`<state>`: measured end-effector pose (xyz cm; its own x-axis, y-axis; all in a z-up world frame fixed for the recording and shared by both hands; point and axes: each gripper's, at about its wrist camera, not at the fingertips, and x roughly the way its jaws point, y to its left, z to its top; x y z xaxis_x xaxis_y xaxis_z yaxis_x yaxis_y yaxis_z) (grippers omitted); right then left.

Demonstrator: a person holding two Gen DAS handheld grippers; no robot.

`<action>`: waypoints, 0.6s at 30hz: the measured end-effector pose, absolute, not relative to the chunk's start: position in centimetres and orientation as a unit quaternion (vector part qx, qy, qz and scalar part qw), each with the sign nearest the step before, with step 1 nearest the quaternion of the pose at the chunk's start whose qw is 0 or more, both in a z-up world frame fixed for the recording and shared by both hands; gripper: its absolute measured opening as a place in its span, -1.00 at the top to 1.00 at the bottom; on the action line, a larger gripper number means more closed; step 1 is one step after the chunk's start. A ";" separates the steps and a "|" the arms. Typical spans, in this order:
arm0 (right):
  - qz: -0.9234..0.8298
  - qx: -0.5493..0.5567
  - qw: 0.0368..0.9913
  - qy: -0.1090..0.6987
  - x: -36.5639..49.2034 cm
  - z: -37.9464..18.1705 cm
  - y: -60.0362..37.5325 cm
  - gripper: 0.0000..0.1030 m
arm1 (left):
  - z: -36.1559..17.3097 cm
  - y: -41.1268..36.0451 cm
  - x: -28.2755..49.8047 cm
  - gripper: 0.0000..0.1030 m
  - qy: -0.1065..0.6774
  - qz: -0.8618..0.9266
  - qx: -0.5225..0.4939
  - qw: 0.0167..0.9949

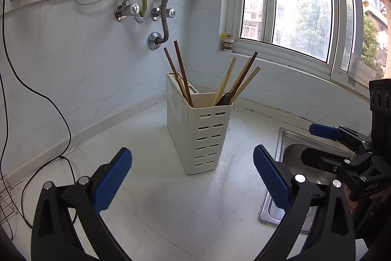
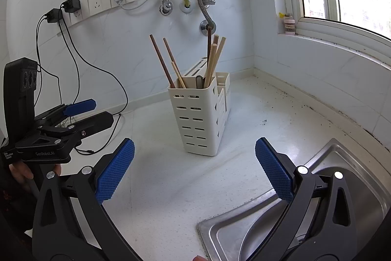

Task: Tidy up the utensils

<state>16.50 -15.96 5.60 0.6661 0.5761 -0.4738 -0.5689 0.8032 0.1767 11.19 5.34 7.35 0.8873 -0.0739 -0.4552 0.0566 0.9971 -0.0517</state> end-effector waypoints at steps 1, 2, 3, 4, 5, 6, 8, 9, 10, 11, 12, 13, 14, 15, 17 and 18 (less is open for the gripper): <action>0.313 0.007 0.913 0.262 16.5 5.6 -15.9 -0.84 | 7.3 5.3 11.2 -0.90 0.235 -0.034 -0.018 0.971; 0.313 0.007 0.913 0.262 16.6 5.6 -15.9 -0.84 | 7.4 5.3 11.2 -0.90 0.235 -0.033 -0.017 0.971; 0.314 0.007 0.912 0.263 16.6 5.6 -15.9 -0.84 | 7.4 5.3 11.1 -0.90 0.235 -0.033 -0.017 0.971; 0.314 0.007 0.912 0.263 16.6 5.6 -15.9 -0.84 | 7.4 5.4 11.1 -0.90 0.235 -0.033 -0.017 0.971; 0.314 0.007 0.912 0.263 16.6 5.6 -15.9 -0.84 | 7.4 5.4 11.1 -0.90 0.235 -0.032 -0.017 0.971; 0.314 0.007 0.912 0.263 16.6 5.6 -15.8 -0.84 | 7.4 5.4 11.2 -0.90 0.235 -0.031 -0.018 0.971; 0.314 0.007 0.912 0.263 16.6 5.6 -15.8 -0.84 | 7.4 5.4 11.2 -0.90 0.235 -0.031 -0.018 0.971; 0.313 0.007 0.913 0.262 16.6 5.6 -15.8 -0.84 | 7.4 5.3 11.2 -0.90 0.236 -0.032 -0.017 0.971; 0.314 0.008 0.912 0.263 16.6 5.6 -15.9 -0.84 | 7.4 5.3 11.2 -0.90 0.236 -0.032 -0.017 0.971; 0.314 0.008 0.912 0.263 16.6 5.6 -15.8 -0.84 | 7.4 5.3 11.3 -0.90 0.236 -0.032 -0.017 0.971; 0.314 0.007 0.912 0.263 16.6 5.6 -15.9 -0.84 | 7.4 5.3 11.2 -0.90 0.236 -0.033 -0.018 0.971; 0.315 0.007 0.912 0.263 16.6 5.6 -15.9 -0.84 | 7.4 5.3 11.2 -0.90 0.235 -0.033 -0.017 0.971; 0.314 0.006 0.912 0.263 16.6 5.6 -15.8 -0.84 | 7.4 5.3 11.2 -0.90 0.235 -0.032 -0.016 0.971; 0.314 0.007 0.912 0.263 16.6 5.6 -15.8 -0.84 | 7.4 5.2 11.2 -0.90 0.235 -0.032 -0.015 0.971; 0.314 0.007 0.912 0.264 16.6 5.6 -15.7 -0.84 | 7.3 5.2 11.2 -0.90 0.235 -0.033 -0.016 0.971; 0.314 0.007 0.912 0.264 16.6 5.6 -15.7 -0.84 | 7.3 5.3 11.2 -0.90 0.235 -0.032 -0.016 0.971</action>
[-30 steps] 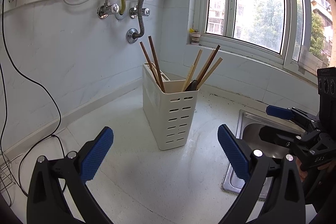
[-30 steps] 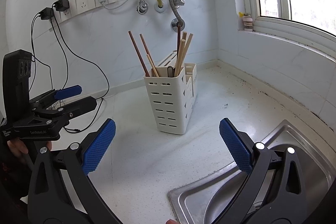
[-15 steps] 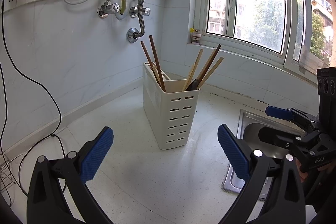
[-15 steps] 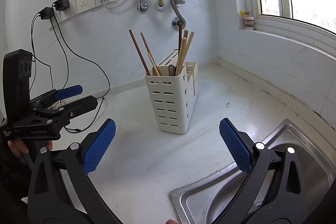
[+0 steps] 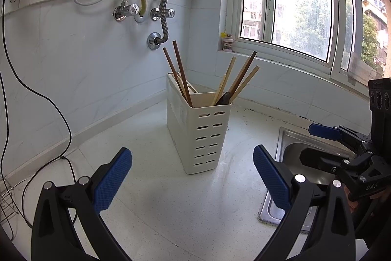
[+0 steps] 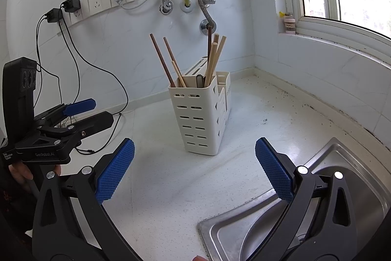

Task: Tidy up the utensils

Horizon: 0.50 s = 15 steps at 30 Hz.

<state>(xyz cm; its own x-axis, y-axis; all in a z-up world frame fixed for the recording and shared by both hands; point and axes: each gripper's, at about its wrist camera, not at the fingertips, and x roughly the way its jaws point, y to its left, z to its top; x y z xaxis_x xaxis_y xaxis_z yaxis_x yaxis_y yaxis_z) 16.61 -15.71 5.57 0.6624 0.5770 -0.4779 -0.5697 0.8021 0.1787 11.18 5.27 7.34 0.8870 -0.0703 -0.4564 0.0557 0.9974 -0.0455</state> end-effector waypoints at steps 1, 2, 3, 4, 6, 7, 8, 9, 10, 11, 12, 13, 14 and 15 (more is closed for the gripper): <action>0.315 0.007 0.912 0.265 16.6 5.6 -15.7 -0.84 | 7.3 5.3 11.2 -0.90 0.235 -0.032 -0.015 0.971; 0.314 0.008 0.912 0.265 16.6 5.6 -15.7 -0.84 | 7.3 5.3 11.2 -0.90 0.236 -0.032 -0.016 0.971; 0.314 0.009 0.912 0.265 16.5 5.5 -15.8 -0.84 | 7.3 5.3 11.2 -0.90 0.236 -0.032 -0.016 0.971; 0.314 0.009 0.911 0.266 16.5 5.5 -15.8 -0.84 | 7.3 5.3 11.2 -0.90 0.236 -0.032 -0.015 0.971; 0.314 0.010 0.911 0.266 16.5 5.5 -15.7 -0.84 | 7.3 5.3 11.2 -0.90 0.235 -0.032 -0.016 0.971; 0.314 0.011 0.911 0.266 16.5 5.5 -15.7 -0.84 | 7.3 5.3 11.2 -0.90 0.236 -0.032 -0.017 0.971; 0.314 0.010 0.911 0.266 16.5 5.5 -15.8 -0.84 | 7.3 5.3 11.2 -0.90 0.236 -0.032 -0.017 0.971; 0.314 0.010 0.911 0.266 16.5 5.5 -15.7 -0.84 | 7.2 5.4 11.2 -0.90 0.236 -0.032 -0.017 0.971; 0.314 0.010 0.911 0.266 16.5 5.5 -15.7 -0.84 | 7.2 5.4 11.2 -0.90 0.236 -0.031 -0.017 0.971; 0.314 0.010 0.911 0.266 16.5 5.5 -15.7 -0.84 | 7.2 5.4 11.2 -0.90 0.236 -0.031 -0.018 0.971; 0.314 0.010 0.911 0.267 16.5 5.5 -15.7 -0.84 | 7.2 5.5 11.2 -0.90 0.237 -0.031 -0.019 0.971; 0.314 0.010 0.911 0.267 16.5 5.5 -15.7 -0.84 | 7.2 5.5 11.2 -0.90 0.238 -0.031 -0.019 0.971; 0.314 0.010 0.911 0.266 16.5 5.5 -15.7 -0.84 | 7.2 5.6 11.2 -0.90 0.238 -0.030 -0.019 0.971; 0.314 0.010 0.911 0.267 16.5 5.5 -15.7 -0.84 | 7.2 5.6 11.2 -0.90 0.238 -0.030 -0.019 0.971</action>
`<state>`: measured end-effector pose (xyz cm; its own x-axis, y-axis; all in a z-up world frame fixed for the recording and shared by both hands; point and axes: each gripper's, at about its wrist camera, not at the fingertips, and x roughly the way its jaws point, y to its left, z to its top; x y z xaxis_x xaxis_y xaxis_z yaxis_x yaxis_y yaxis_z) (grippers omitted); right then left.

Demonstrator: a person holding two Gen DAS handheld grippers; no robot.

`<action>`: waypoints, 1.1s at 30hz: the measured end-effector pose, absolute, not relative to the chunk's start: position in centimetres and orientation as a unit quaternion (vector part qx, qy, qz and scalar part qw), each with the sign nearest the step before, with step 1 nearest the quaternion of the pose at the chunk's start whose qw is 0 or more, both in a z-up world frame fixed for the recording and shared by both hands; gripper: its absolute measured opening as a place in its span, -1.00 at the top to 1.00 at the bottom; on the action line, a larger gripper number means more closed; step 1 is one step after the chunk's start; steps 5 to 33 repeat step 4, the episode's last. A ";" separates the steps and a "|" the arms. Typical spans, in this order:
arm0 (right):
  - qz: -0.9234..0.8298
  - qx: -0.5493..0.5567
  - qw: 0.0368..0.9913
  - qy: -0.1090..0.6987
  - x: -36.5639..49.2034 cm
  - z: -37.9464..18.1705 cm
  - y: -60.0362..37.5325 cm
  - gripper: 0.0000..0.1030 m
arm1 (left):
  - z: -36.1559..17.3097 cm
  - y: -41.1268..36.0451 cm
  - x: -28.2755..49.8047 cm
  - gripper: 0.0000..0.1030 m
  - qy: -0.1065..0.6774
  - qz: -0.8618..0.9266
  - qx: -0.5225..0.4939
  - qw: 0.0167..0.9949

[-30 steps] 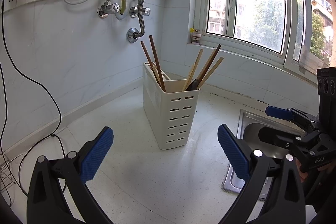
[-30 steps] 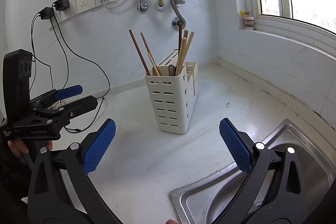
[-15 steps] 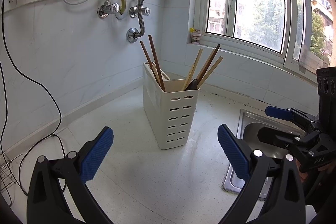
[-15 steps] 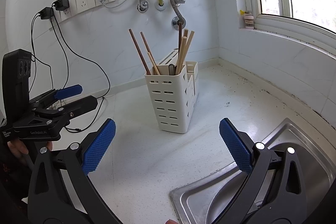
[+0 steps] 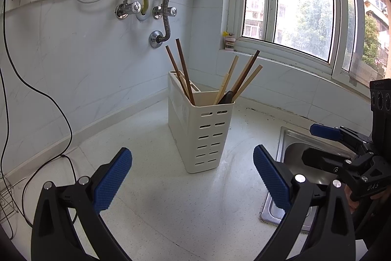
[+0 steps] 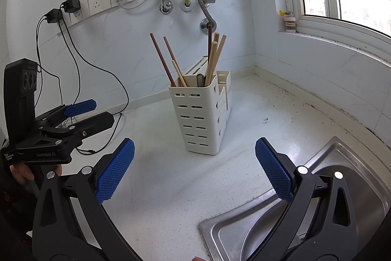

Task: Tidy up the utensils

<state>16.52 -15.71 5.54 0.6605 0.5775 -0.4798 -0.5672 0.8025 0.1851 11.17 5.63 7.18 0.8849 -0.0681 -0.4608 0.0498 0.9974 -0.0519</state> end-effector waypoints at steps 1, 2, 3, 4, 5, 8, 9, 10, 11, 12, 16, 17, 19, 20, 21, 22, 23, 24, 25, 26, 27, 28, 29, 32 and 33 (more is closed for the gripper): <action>0.314 0.010 0.911 0.267 16.5 5.6 -15.7 -0.84 | 7.2 5.6 11.2 -0.90 0.238 -0.031 -0.020 0.971; 0.315 0.010 0.911 0.267 16.5 5.6 -15.7 -0.84 | 7.2 5.7 11.2 -0.90 0.238 -0.031 -0.019 0.970; 0.315 0.009 0.911 0.267 16.5 5.6 -15.6 -0.84 | 7.2 5.7 11.2 -0.90 0.238 -0.032 -0.019 0.971; 0.315 0.009 0.911 0.267 16.5 5.6 -15.6 -0.84 | 7.2 5.7 11.2 -0.90 0.238 -0.032 -0.020 0.971; 0.315 0.009 0.911 0.267 16.5 5.6 -15.6 -0.84 | 7.2 5.7 11.2 -0.90 0.238 -0.032 -0.020 0.971; 0.315 0.009 0.911 0.267 16.5 5.6 -15.6 -0.84 | 7.2 5.7 11.2 -0.90 0.238 -0.032 -0.020 0.971; 0.315 0.009 0.911 0.267 16.5 5.6 -15.6 -0.84 | 7.2 5.7 11.2 -0.90 0.238 -0.032 -0.020 0.971; 0.315 0.009 0.911 0.267 16.5 5.6 -15.6 -0.84 | 7.2 5.7 11.2 -0.90 0.238 -0.032 -0.020 0.971; 0.315 0.009 0.911 0.267 16.5 5.6 -15.6 -0.84 | 7.2 5.7 11.2 -0.90 0.238 -0.032 -0.020 0.971; 0.315 0.009 0.911 0.267 16.5 5.6 -15.6 -0.84 | 7.2 5.7 11.2 -0.90 0.238 -0.032 -0.020 0.971; 0.315 0.009 0.911 0.267 16.5 5.6 -15.6 -0.84 | 7.2 5.7 11.2 -0.90 0.238 -0.032 -0.020 0.971; 0.315 0.009 0.911 0.267 16.5 5.6 -15.6 -0.84 | 7.2 5.7 11.2 -0.90 0.238 -0.032 -0.020 0.971; 0.315 0.009 0.911 0.267 16.5 5.6 -15.6 -0.84 | 7.2 5.7 11.2 -0.90 0.238 -0.032 -0.020 0.971; 0.315 0.009 0.911 0.267 16.5 5.6 -15.6 -0.84 | 7.2 5.7 11.2 -0.90 0.238 -0.032 -0.020 0.971; 0.315 0.009 0.911 0.267 16.5 5.6 -15.6 -0.84 | 7.2 5.7 11.2 -0.90 0.238 -0.032 -0.020 0.971; 0.315 0.009 0.911 0.267 16.5 5.6 -15.6 -0.84 | 7.2 5.7 11.2 -0.90 0.238 -0.032 -0.020 0.971; 0.315 0.009 0.911 0.267 16.5 5.6 -15.6 -0.84 | 7.2 5.7 11.2 -0.90 0.238 -0.032 -0.020 0.971; 0.315 0.009 0.911 0.267 16.5 5.6 -15.6 -0.84 | 7.2 5.7 11.2 -0.90 0.238 -0.032 -0.020 0.971; 0.315 0.009 0.911 0.267 16.5 5.6 -15.6 -0.84 | 7.2 5.7 11.2 -0.90 0.238 -0.032 -0.020 0.971; 0.315 0.009 0.911 0.267 16.5 5.6 -15.6 -0.84 | 7.2 5.7 11.2 -0.90 0.238 -0.032 -0.020 0.971; 0.315 0.009 0.911 0.267 16.5 5.6 -15.6 -0.84 | 7.2 5.7 11.2 -0.90 0.238 -0.032 -0.020 0.971; 0.315 0.009 0.911 0.267 16.5 5.6 -15.6 -0.84 | 7.2 5.7 11.2 -0.90 0.238 -0.032 -0.020 0.971; 0.315 0.009 0.911 0.267 16.5 5.6 -15.6 -0.84 | 7.2 5.7 11.2 -0.90 0.238 -0.032 -0.020 0.971; 0.315 0.009 0.911 0.267 16.5 5.6 -15.6 -0.84 | 7.2 5.7 11.2 -0.90 0.238 -0.032 -0.020 0.971; 0.315 0.009 0.911 0.267 16.5 5.6 -15.6 -0.84 | 7.2 5.7 11.2 -0.90 0.238 -0.032 -0.020 0.971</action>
